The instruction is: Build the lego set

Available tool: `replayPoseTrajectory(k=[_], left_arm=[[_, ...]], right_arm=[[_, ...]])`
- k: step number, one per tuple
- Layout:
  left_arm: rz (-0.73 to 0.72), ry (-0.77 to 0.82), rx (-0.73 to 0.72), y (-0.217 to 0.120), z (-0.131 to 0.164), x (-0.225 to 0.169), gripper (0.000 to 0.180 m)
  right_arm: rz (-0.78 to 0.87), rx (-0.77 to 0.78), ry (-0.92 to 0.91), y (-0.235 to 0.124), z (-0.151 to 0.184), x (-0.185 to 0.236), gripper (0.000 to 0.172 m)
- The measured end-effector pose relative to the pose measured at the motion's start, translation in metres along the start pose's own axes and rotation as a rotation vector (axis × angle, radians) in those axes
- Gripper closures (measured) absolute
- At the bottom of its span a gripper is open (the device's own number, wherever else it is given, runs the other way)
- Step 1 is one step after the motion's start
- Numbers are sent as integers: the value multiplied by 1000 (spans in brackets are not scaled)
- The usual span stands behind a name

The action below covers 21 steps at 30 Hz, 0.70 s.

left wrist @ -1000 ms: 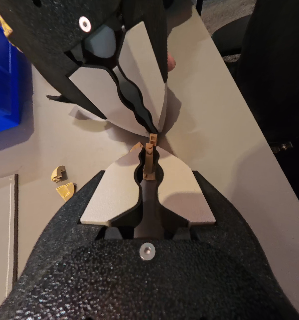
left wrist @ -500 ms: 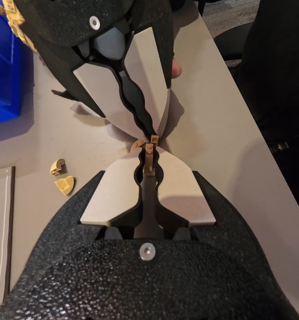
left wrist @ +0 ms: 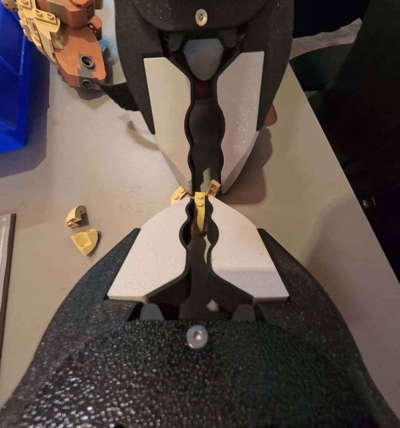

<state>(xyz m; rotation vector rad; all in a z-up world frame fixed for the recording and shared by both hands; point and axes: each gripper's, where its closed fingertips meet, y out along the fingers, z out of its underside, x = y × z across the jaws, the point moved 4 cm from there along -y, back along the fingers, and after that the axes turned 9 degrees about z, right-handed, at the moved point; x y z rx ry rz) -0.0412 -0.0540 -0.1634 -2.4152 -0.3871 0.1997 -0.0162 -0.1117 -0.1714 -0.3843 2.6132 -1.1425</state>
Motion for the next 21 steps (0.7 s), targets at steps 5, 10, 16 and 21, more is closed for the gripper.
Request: replayPoseTrajectory(k=[5,10,16,21], left_arm=[[-11,-15,-4,-2,1,3,173],[-9,-28,-11,-5,4,5,173],[-14,-25,-7,-7,5,5,173],[-18,-27,-8,-8,6,6,173]], right_arm=[[55,-28,-8,2,-3,2,160],[68,-72,29,0,-3,-2,167],[82,-70,36,1,-3,-4,167],[99,-63,56,3,-4,-6,169]])
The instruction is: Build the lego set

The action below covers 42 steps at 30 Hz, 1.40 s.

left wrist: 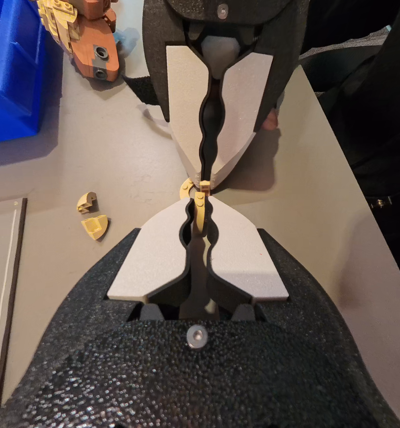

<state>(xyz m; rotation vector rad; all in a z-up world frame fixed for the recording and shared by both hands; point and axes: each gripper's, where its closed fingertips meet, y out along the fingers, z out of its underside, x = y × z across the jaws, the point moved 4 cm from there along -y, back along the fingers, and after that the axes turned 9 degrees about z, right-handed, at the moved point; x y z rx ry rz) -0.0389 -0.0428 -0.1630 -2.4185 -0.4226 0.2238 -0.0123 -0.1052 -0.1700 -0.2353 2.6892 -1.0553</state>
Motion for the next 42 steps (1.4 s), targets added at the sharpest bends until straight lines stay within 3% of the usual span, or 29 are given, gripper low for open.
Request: replayPoseTrajectory(k=[10,26,34,42], left_arm=[[-4,-3,3,0,1,0,172],[-2,-2,3,0,2,0,173],[-8,-11,2,-1,2,0,173],[-32,-35,-7,-3,3,5,173]], right_arm=[[-12,19,-7,4,0,-3,166],[-171,-2,-115,5,0,-6,154],[-165,-12,-131,5,-1,-3,155],[-96,-19,-88,6,-4,-5,166]])
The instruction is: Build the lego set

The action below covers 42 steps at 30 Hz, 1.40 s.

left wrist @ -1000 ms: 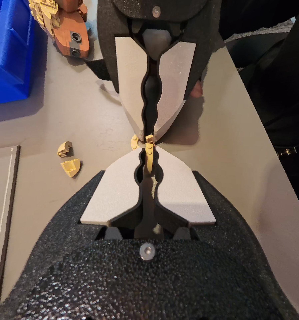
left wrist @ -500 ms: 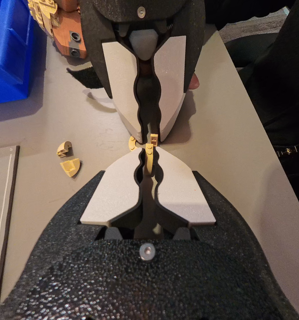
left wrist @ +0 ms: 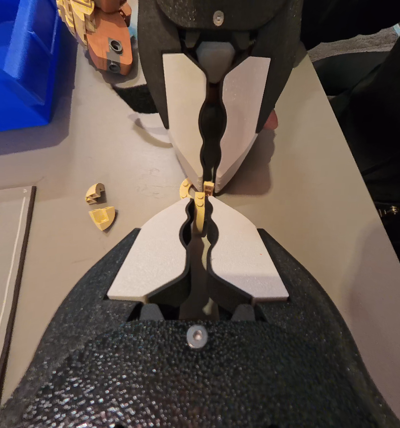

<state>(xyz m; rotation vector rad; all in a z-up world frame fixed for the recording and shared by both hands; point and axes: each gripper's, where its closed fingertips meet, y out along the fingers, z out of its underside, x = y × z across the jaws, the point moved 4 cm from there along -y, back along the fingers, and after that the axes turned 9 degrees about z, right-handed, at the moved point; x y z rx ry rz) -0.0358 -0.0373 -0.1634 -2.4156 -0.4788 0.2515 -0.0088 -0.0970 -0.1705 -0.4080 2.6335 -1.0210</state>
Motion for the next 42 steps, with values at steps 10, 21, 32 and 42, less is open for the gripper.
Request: replayPoseTrajectory(k=[10,21,32,42], left_arm=[[-5,7,8,0,1,0,173],[-7,-6,7,0,1,0,173],[-8,6,3,-1,0,0,173],[22,71,47,-6,4,-4,173]], right_arm=[[0,10,-2,0,1,2,167],[54,49,99,2,-3,12,146],[69,17,106,2,-6,12,163],[14,41,67,-1,-8,4,164]])
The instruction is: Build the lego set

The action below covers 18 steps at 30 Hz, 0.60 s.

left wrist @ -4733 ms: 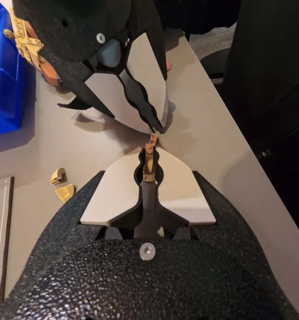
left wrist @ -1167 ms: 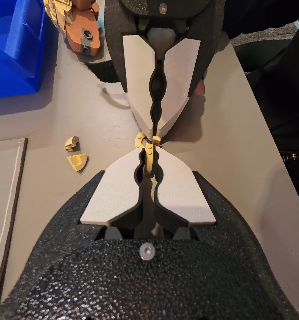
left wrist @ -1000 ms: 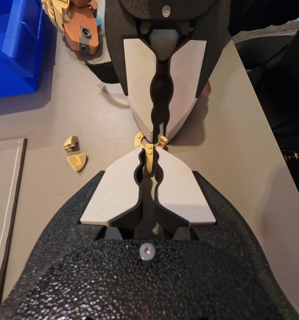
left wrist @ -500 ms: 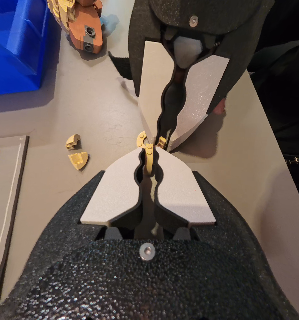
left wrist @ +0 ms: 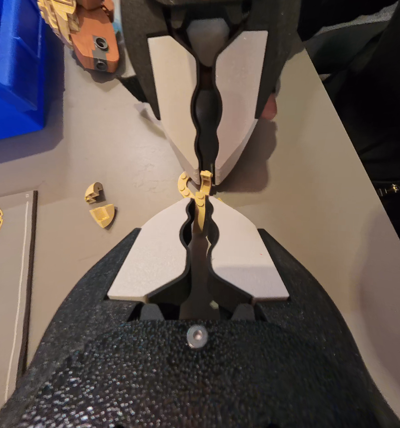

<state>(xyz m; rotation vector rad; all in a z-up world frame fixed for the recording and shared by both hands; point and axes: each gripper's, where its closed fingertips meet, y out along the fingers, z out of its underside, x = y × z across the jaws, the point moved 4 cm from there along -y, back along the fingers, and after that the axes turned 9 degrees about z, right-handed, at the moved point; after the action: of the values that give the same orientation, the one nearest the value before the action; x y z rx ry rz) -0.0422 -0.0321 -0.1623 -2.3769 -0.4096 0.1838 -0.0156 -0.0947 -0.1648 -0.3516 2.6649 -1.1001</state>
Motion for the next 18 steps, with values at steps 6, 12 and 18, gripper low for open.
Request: replayPoseTrajectory(k=[6,12,18], left_arm=[[22,15,14,3,1,-4,173],[18,22,12,3,1,-4,173],[12,20,-2,2,-1,-4,173]], right_arm=[[-12,44,-61,1,-3,-1,164],[-19,28,-83,2,-8,-2,164],[7,14,-107,4,-9,-2,164]])
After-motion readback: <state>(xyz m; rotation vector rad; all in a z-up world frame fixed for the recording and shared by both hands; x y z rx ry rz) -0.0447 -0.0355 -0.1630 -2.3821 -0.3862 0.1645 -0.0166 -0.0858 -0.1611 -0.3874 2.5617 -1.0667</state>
